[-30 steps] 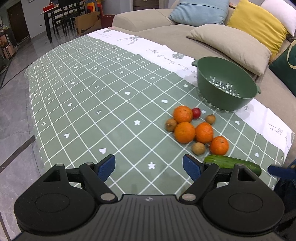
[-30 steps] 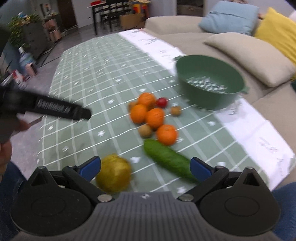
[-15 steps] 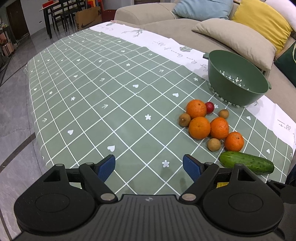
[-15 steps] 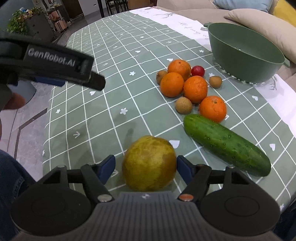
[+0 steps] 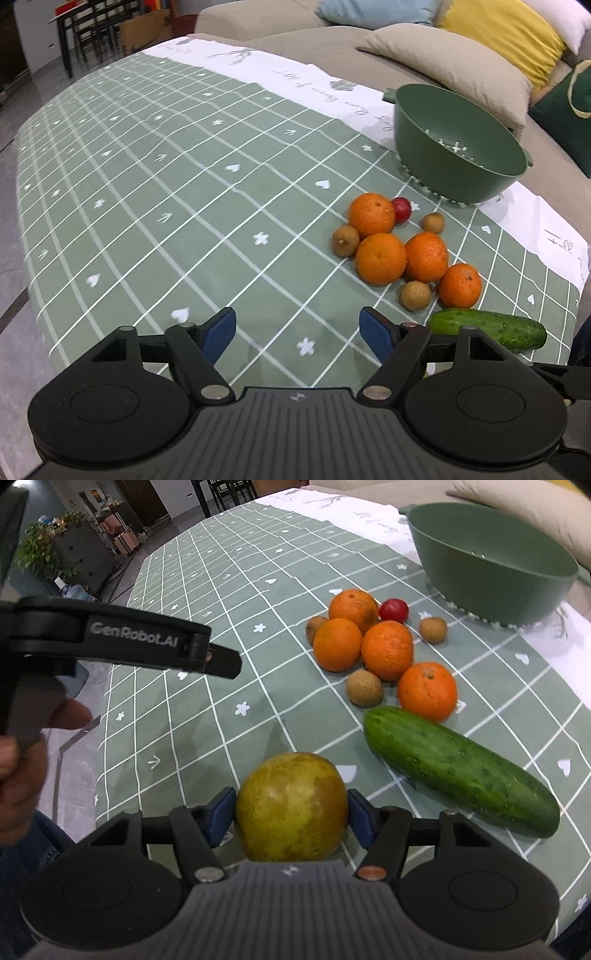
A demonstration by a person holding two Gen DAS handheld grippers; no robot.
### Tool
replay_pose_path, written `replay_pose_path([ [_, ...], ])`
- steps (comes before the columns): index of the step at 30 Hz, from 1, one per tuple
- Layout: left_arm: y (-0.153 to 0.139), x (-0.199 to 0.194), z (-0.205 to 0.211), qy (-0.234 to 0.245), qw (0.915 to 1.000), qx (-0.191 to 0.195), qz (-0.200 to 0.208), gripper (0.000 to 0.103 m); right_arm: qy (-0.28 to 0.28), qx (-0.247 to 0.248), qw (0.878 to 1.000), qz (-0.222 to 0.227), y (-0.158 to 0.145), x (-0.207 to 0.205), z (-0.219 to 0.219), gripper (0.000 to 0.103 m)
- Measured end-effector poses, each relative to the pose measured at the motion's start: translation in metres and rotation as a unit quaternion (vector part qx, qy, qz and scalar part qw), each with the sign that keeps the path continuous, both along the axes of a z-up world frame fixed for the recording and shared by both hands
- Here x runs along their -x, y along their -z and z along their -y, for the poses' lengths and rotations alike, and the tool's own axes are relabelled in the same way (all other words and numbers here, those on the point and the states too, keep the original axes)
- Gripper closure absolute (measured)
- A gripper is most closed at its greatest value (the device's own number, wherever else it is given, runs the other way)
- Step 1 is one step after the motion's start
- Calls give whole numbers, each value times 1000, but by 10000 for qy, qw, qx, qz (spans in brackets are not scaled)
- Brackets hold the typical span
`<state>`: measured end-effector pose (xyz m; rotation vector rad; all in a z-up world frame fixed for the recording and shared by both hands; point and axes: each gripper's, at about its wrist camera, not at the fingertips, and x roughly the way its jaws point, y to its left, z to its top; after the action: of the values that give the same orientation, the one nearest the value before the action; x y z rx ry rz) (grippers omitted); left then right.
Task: Organize fruits
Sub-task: 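Lower the right gripper onto the yellow-green pear and close it, then grasp an orange with the left gripper while the right gripper holds the pear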
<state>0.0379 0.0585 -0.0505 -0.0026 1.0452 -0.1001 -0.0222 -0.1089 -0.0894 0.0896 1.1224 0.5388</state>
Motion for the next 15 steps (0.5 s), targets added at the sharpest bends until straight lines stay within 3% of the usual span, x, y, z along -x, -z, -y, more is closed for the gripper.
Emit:
replay_pose_path([
  [8, 9, -16, 25, 744, 9965, 350, 122, 18, 124, 90, 9999, -12, -4, 3, 30, 42],
  [15, 26, -37, 35, 704, 9944, 784, 127, 20, 273, 85, 9995, -144, 0, 0, 54, 42],
])
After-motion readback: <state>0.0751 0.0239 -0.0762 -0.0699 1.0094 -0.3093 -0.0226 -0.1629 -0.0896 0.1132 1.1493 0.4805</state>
